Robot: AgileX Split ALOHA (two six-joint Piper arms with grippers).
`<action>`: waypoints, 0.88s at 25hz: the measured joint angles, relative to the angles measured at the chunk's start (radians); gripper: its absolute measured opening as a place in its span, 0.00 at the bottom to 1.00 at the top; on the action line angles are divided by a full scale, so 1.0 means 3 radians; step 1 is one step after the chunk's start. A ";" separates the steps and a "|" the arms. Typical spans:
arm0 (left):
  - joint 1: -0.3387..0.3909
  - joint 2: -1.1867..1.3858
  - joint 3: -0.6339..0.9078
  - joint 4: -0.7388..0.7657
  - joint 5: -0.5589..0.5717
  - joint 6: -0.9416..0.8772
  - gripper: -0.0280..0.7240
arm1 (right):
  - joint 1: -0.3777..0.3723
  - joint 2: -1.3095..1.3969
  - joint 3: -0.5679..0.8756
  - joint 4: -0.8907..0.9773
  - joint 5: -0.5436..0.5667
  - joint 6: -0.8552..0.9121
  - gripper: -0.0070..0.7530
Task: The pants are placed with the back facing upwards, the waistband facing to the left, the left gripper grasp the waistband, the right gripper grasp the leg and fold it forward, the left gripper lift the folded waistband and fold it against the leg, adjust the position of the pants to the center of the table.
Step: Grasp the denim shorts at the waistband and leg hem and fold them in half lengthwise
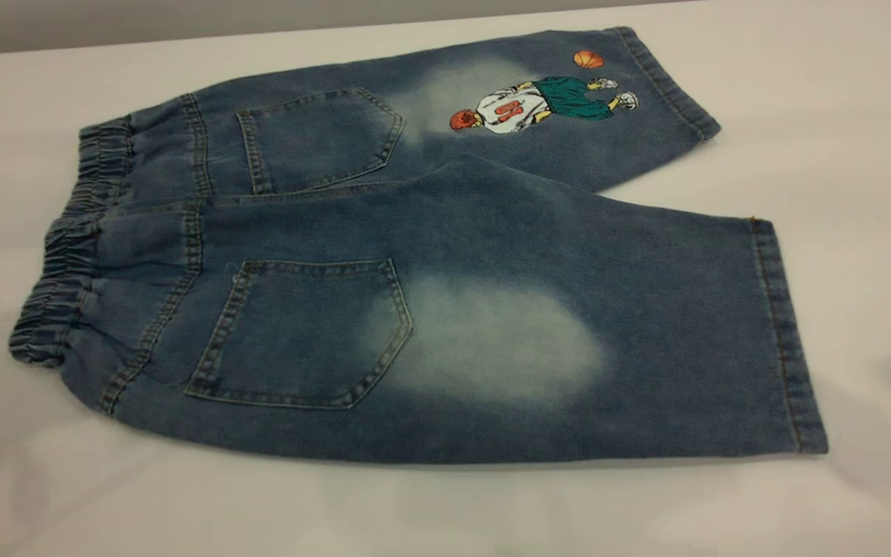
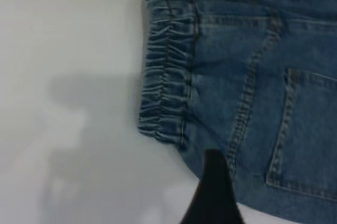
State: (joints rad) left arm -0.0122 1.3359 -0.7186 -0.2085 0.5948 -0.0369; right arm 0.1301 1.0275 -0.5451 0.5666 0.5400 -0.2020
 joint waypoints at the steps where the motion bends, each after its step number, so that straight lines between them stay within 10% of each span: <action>1: 0.0000 0.0164 -0.0076 0.0000 0.0033 0.0000 0.71 | 0.0000 0.0132 0.0000 0.0092 -0.0010 -0.0072 0.70; 22: 0.0069 0.1703 -0.0409 0.0394 -0.0157 -0.0366 0.71 | 0.0000 0.1168 0.0000 0.1352 -0.0262 -0.1453 0.70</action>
State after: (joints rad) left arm 0.0085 1.8469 -0.8414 -0.0902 0.5478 -0.1467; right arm 0.1301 1.3779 -0.5451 0.9723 0.4613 -0.6380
